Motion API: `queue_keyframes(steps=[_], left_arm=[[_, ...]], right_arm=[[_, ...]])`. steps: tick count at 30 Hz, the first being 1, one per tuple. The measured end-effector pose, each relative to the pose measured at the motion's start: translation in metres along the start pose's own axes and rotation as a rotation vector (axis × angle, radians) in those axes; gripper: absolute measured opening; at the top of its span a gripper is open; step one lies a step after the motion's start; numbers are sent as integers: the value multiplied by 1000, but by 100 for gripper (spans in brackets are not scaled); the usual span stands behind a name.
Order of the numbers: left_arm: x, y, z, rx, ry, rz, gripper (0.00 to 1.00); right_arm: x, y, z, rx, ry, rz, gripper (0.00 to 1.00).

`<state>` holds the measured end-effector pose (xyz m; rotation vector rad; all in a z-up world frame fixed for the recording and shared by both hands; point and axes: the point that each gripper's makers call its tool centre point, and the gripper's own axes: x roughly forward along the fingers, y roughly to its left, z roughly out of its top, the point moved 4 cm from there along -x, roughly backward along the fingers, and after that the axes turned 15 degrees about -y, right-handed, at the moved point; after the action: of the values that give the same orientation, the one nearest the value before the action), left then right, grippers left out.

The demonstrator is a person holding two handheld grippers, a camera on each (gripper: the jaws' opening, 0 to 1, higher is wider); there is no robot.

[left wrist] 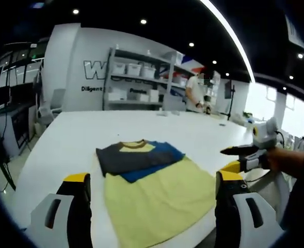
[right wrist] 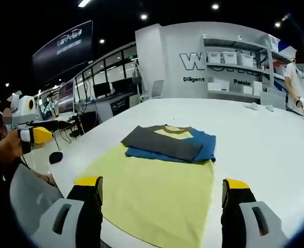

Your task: Fold the garment on the visible template until the final outline fits inside the template.

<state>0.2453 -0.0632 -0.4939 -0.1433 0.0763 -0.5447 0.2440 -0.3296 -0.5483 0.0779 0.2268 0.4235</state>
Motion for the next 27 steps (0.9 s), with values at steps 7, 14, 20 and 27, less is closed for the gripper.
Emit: queue_keyframes(steps=[7,14,20,27], left_arm=[[-10,-3,2,3,18,0,95],[-23,-1,-10,-10,86,6,95],[-30,2,-17,-3,126,17,95],[-33,4,-30,-33,171,15,95]], right_arm=[[-9,-1,2,1,8,-11,99],[-18,-5,-2,-7,49,-18,99],[-23,-10,-9,8,89,-27,98],[-26,-14,-14,21,126,-35,96]])
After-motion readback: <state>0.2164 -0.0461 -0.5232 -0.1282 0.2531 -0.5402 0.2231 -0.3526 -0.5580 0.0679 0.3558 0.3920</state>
